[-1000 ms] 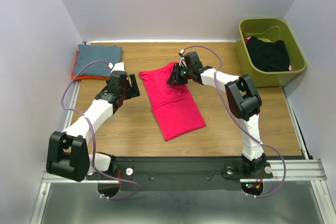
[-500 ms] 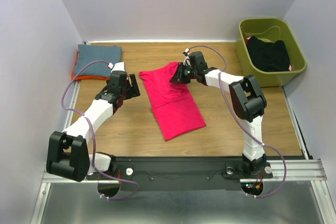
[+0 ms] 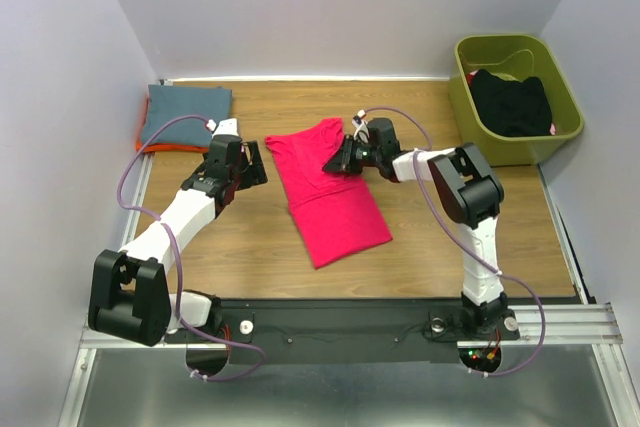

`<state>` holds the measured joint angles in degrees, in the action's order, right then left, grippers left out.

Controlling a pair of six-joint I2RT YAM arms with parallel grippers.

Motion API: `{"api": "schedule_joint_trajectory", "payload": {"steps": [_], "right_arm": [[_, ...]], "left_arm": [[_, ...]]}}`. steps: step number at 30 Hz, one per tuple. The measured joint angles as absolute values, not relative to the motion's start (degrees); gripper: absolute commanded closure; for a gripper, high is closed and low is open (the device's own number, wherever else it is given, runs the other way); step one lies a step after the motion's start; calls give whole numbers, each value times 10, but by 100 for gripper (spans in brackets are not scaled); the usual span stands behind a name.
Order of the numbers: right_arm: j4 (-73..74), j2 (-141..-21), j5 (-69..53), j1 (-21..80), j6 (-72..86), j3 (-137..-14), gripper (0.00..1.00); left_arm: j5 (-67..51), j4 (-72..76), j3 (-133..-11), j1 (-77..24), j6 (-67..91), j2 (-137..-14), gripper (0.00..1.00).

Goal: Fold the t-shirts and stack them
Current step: Fold the tshirt

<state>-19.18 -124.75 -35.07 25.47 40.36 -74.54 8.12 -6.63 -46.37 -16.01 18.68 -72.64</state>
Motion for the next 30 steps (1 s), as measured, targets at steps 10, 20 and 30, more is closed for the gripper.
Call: {"api": "schedule_joint_trajectory", "payload": {"steps": [10,20,30], "right_arm": [[-351,-1274,-376,251,430,-679,82],[-231,-1192,-340,251,366,-690,70],[2,-1009,-256,251,263,-690,48]], "left_arm": [[80,-66,-464,-160,185,-729,14],[45,-95,-464,-164,207,-698,14],[-5,-109,-484,-241,259,-737,19]]}}
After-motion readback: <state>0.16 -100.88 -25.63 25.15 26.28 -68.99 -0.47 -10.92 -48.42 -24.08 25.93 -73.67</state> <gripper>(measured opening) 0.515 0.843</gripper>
